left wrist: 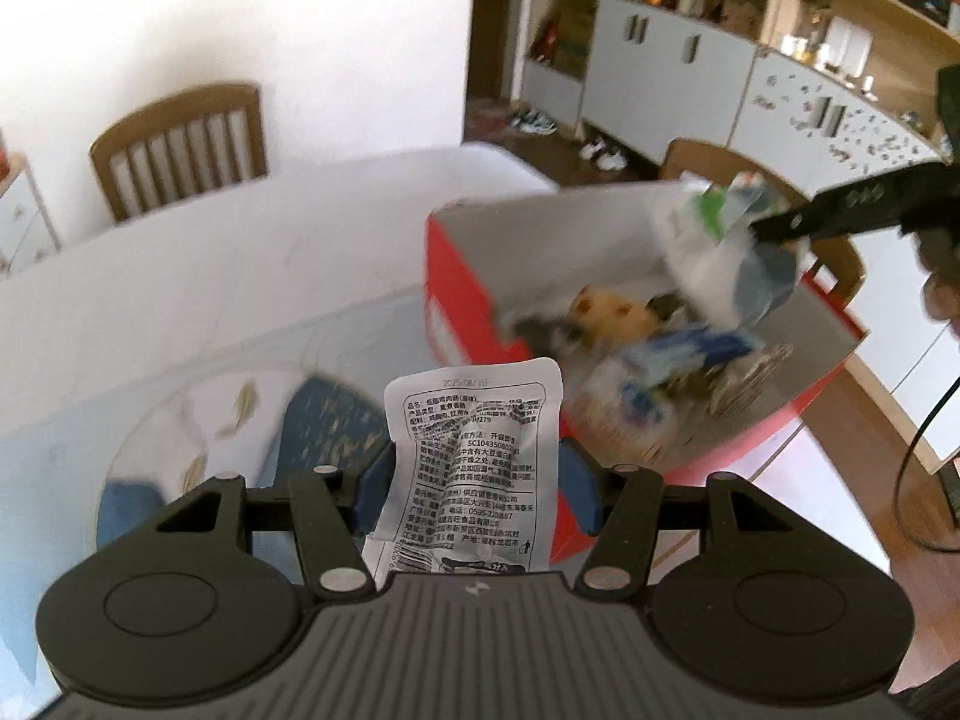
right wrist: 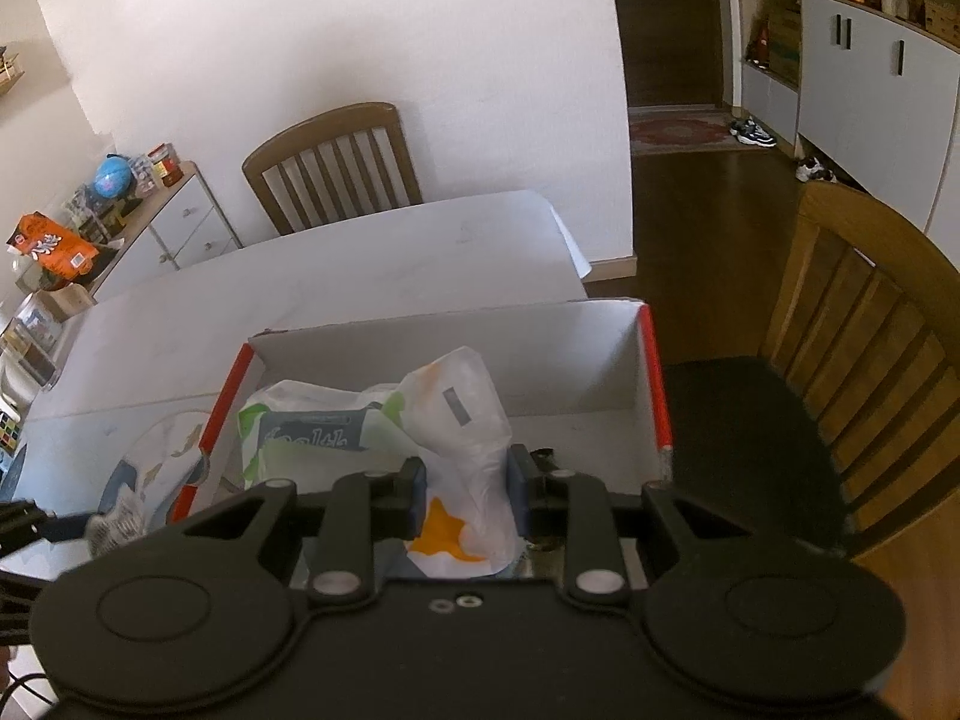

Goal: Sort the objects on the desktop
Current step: 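Lift the sausage packet with left while right lowers the white bag into the box, then carry the sausage packet with left into the box and open the gripper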

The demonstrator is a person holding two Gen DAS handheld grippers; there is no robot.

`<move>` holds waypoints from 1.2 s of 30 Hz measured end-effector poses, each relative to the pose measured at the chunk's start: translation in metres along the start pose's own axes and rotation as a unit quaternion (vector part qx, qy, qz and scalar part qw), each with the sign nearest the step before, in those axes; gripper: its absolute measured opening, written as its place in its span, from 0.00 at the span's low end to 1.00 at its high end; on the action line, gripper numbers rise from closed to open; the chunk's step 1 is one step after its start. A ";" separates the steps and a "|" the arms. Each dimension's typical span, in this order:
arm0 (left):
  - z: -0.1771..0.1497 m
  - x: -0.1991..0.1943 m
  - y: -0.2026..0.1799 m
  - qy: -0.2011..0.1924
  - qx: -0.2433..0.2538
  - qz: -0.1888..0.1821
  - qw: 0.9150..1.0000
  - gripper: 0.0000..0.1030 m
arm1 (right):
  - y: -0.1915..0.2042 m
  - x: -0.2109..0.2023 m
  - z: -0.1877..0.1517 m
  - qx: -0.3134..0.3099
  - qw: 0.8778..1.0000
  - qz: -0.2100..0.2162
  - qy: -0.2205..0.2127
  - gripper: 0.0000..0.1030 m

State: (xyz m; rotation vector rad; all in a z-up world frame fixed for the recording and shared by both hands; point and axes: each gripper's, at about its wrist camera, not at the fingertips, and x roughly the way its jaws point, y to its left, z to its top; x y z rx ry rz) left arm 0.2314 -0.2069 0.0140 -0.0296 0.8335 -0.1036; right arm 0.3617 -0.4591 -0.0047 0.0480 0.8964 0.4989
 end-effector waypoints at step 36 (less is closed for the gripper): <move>0.102 0.119 -0.063 0.044 0.111 -0.057 0.991 0.56 | -0.005 0.005 -0.016 -0.044 0.998 -0.022 0.044 0.25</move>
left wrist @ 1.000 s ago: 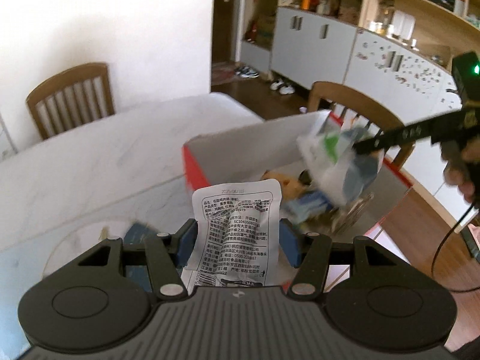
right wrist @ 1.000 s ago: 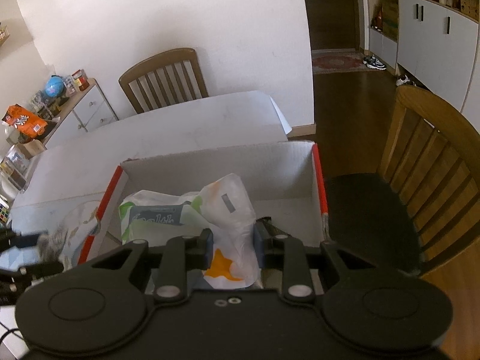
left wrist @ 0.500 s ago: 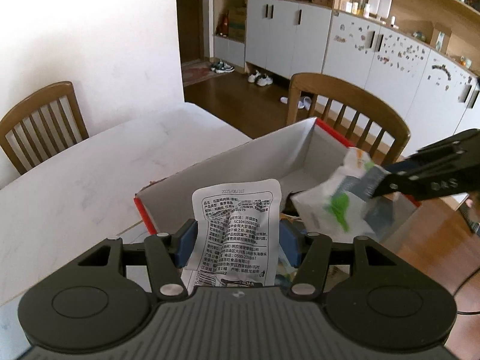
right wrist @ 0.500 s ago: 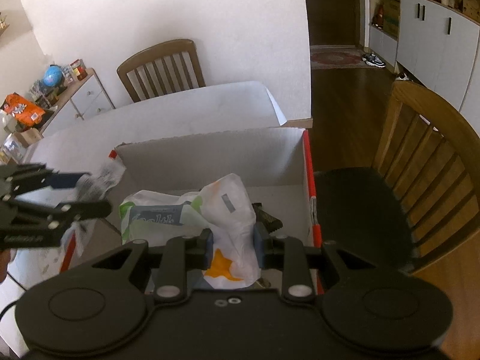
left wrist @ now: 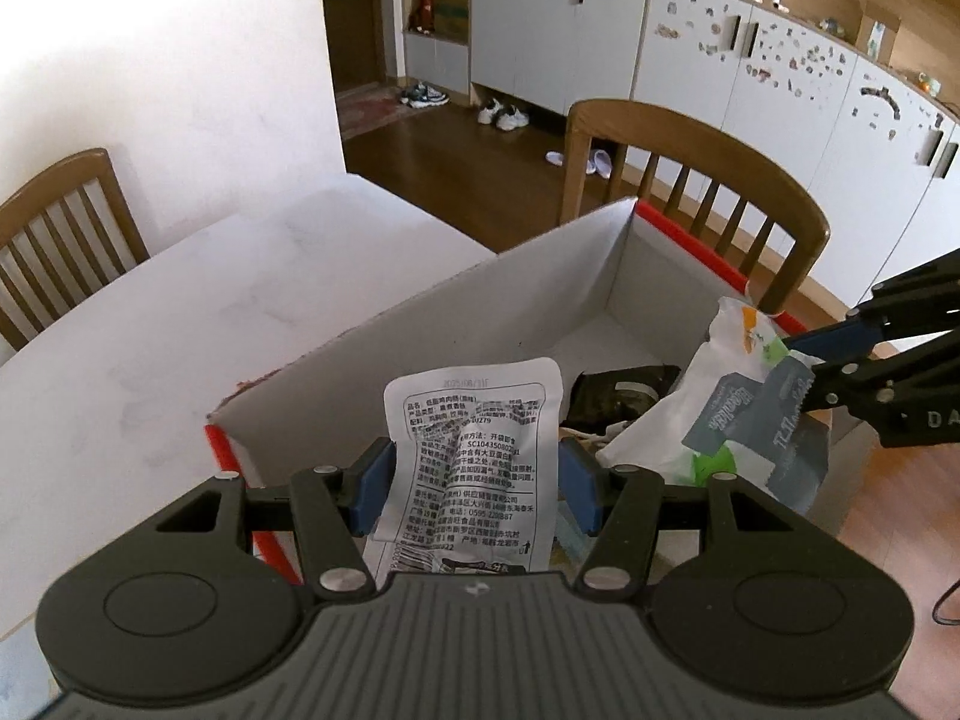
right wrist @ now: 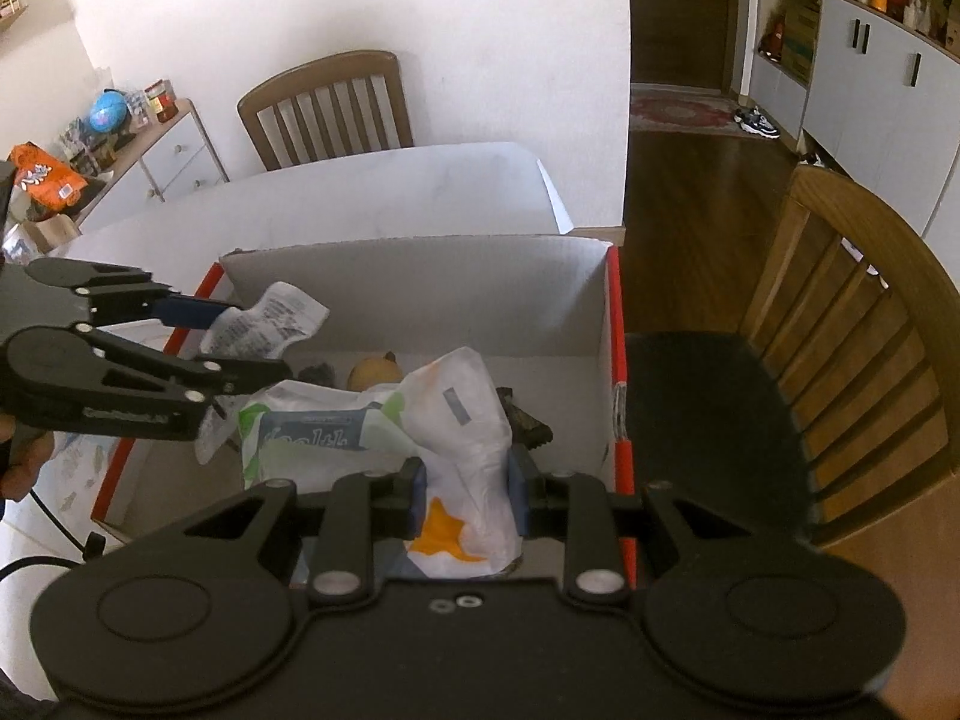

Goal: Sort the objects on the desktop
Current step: 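Carry the sausage packet with left into the box and open the gripper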

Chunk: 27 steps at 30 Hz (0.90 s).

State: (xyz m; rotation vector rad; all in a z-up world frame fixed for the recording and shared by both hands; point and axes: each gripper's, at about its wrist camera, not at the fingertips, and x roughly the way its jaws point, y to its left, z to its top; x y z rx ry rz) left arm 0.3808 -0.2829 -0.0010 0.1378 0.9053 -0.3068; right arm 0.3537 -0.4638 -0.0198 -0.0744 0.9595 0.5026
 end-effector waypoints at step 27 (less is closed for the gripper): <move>0.003 0.047 0.019 0.077 -0.026 -0.026 0.996 0.57 | 0.013 0.043 0.011 -0.064 0.997 -0.019 0.041 0.34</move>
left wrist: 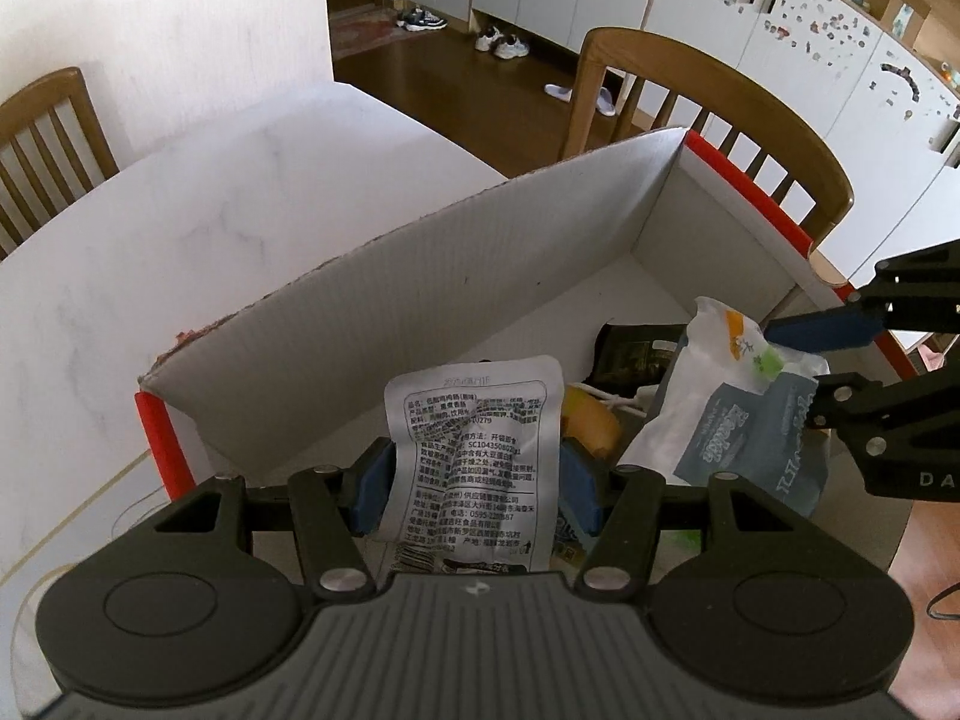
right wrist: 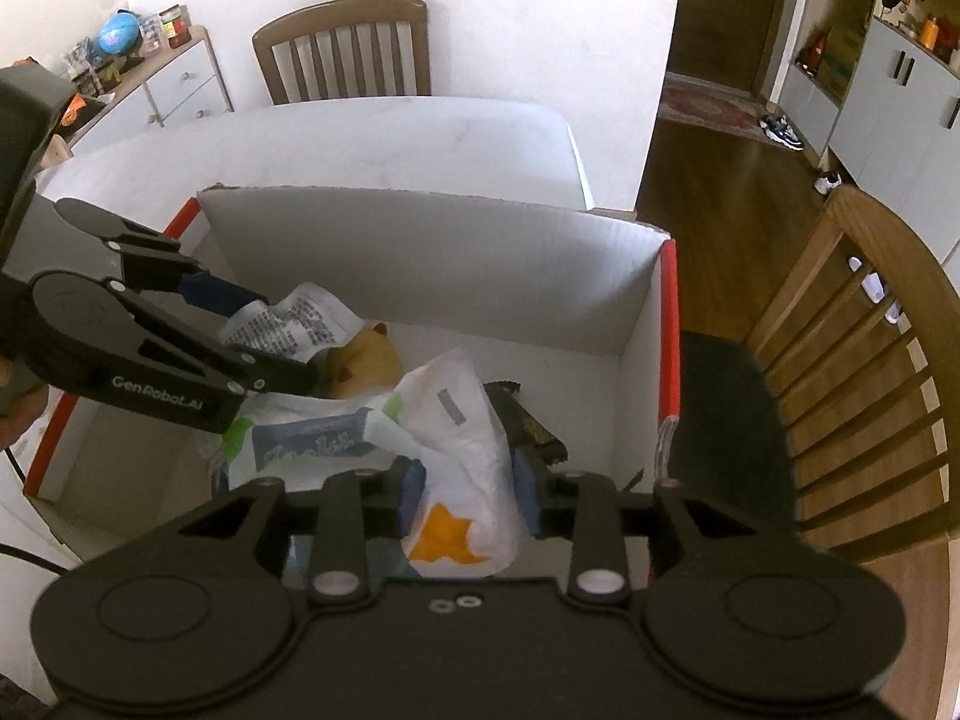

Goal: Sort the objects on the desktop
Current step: 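Carry the sausage packet with left into the box and open the gripper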

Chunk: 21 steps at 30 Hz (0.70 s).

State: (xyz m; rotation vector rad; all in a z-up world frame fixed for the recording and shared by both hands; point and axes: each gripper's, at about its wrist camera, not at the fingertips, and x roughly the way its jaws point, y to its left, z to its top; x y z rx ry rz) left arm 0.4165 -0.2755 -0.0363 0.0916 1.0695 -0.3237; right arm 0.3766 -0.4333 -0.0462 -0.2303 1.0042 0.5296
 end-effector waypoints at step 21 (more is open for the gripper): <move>-0.001 -0.020 0.000 -0.017 -0.011 -0.005 1.000 0.69 | 0.003 -0.021 0.003 -0.010 1.000 0.009 -0.019 0.54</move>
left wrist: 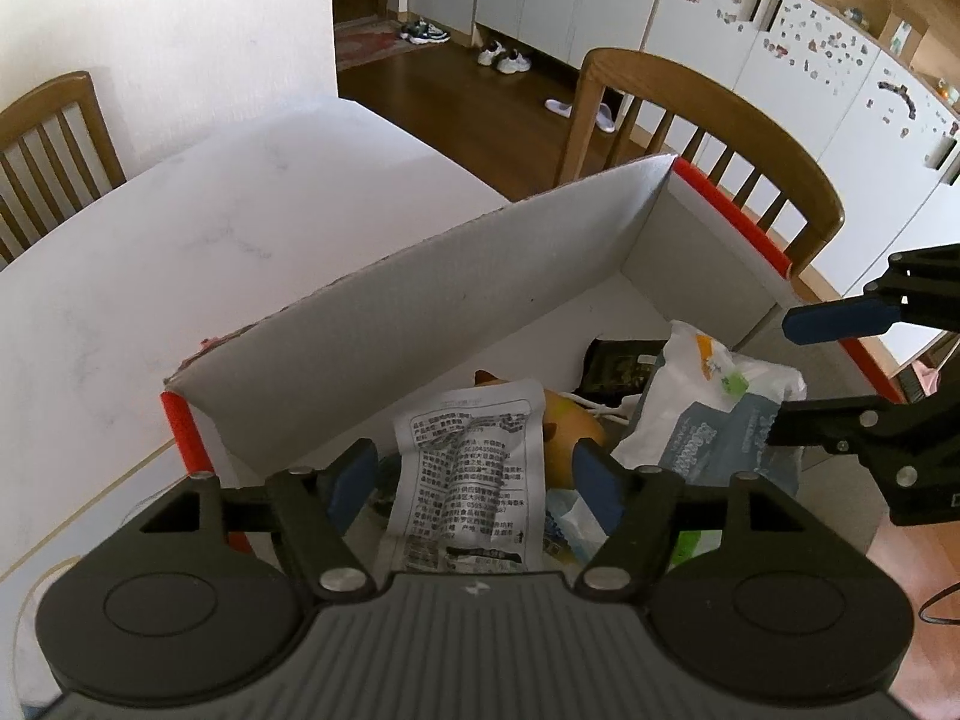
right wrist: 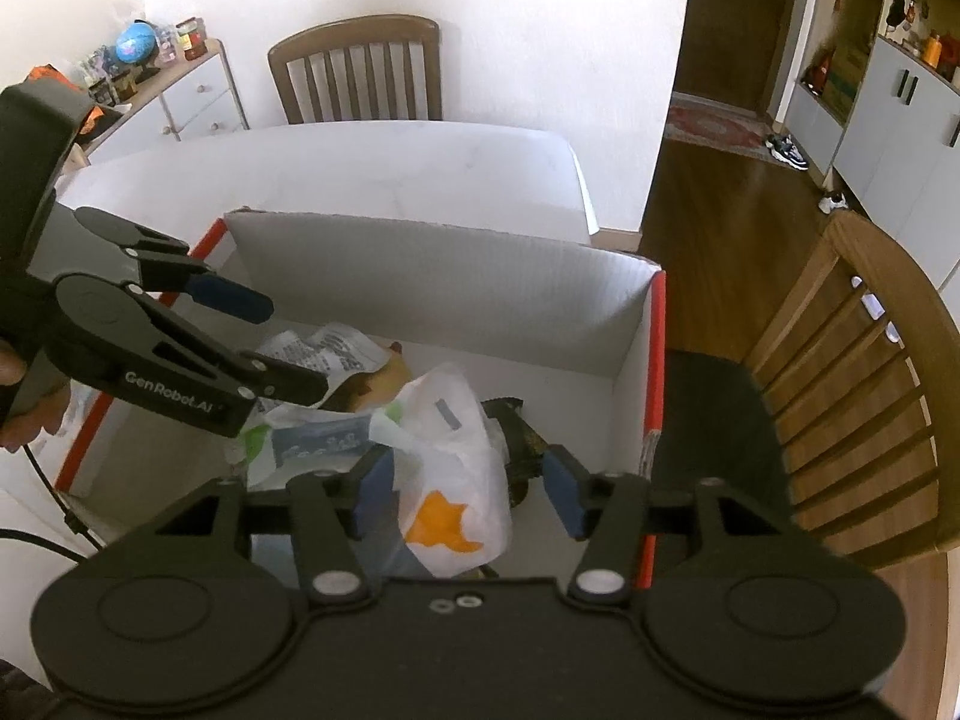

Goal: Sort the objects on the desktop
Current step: 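Carry the sausage packet with left into the box and open the gripper, then withdraw both grippers from the box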

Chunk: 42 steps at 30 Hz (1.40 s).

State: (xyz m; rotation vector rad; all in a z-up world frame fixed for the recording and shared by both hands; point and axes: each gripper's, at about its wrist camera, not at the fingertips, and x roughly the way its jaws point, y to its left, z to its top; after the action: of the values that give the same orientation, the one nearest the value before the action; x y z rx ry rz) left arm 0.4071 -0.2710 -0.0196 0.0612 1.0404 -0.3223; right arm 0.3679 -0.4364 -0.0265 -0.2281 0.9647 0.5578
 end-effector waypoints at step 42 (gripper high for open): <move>-0.078 -0.114 -0.009 -0.134 -0.003 0.015 0.991 0.98 | 0.063 -0.077 -0.043 0.030 0.986 0.006 -0.162 0.92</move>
State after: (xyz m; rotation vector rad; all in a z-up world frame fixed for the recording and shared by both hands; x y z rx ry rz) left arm 0.2864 -0.2377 0.0395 0.0268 0.7742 -0.2917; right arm 0.2686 -0.4286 0.0172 -0.0732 0.6652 0.5550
